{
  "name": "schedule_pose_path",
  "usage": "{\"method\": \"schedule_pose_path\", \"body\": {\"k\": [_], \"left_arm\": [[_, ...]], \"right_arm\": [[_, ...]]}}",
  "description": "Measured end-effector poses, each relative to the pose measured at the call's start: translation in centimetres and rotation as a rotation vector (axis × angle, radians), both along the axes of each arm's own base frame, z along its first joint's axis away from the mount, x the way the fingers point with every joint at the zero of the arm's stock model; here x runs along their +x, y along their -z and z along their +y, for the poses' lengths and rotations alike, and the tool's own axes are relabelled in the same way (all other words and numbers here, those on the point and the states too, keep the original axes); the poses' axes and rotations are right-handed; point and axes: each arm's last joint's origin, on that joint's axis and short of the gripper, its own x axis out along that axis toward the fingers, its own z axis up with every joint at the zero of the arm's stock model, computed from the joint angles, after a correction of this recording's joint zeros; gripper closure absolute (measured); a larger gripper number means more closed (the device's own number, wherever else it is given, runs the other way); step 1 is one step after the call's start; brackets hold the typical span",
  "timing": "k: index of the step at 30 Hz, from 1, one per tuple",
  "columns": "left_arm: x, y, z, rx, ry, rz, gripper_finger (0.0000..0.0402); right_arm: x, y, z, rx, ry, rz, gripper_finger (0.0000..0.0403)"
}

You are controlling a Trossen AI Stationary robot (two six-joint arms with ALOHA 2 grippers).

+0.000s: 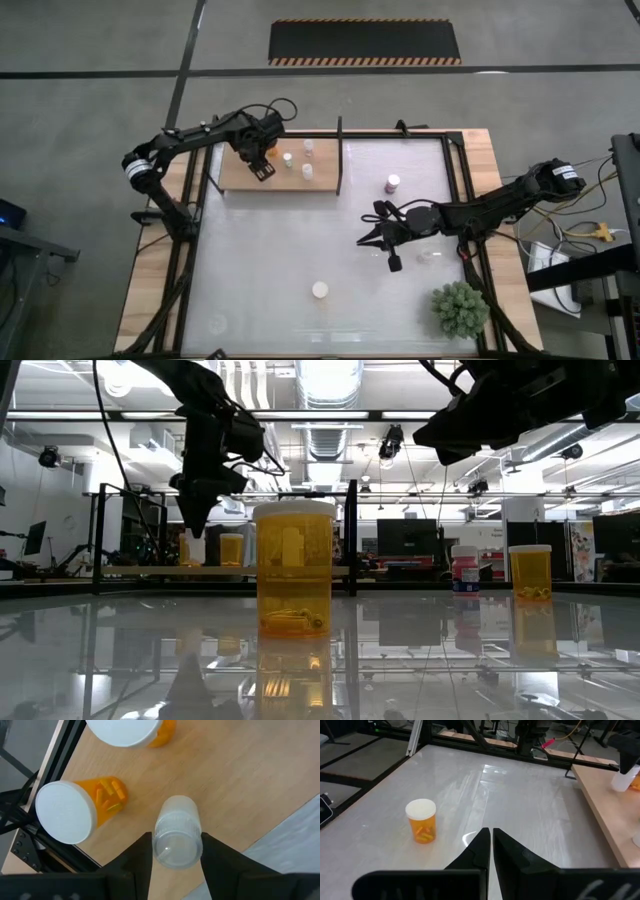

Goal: Pick and place medicine bottles onto shelf by color
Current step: Put the small transparent pill bottle on the shelf, then put the bottom large yellow pill bottle on the shelf

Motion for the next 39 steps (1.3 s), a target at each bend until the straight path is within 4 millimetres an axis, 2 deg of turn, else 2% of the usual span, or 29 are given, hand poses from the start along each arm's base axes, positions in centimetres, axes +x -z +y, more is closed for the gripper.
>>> {"method": "schedule_pose_path", "body": {"k": [9,19,24,27,31,39], "left_arm": [[-0.1,0.0,0.0,0.000,-0.038,-0.006,0.0236],[-0.2,-0.2,-0.1,0.003,-0.039,-0.010,0.0230],[-0.8,-1.9,-0.6,-0.015,-0.040,0.017,0.0230],[-1.0,-3.4,-1.5,-0.005,-0.071,-0.004,0.0230],[-0.7,-5.3,-4.5,-0.012,-0.052,-0.131,0.0230],[0.8,-7.6,-14.2,0.055,0.272,-0.540,0.0230]], "right_arm": [[0.0,0.0,0.0,0.000,0.000,0.001,0.0390],[0.0,0.0,0.0,0.015,0.005,0.006,0.0390],[0.0,0.0,0.0,0.015,0.005,0.006,0.0390],[0.0,0.0,0.0,0.022,0.008,0.007,0.0390],[0.0,0.0,0.0,0.073,0.025,0.015,0.0390],[0.2,0.3,0.5,0.183,0.056,0.033,0.0389]]}}
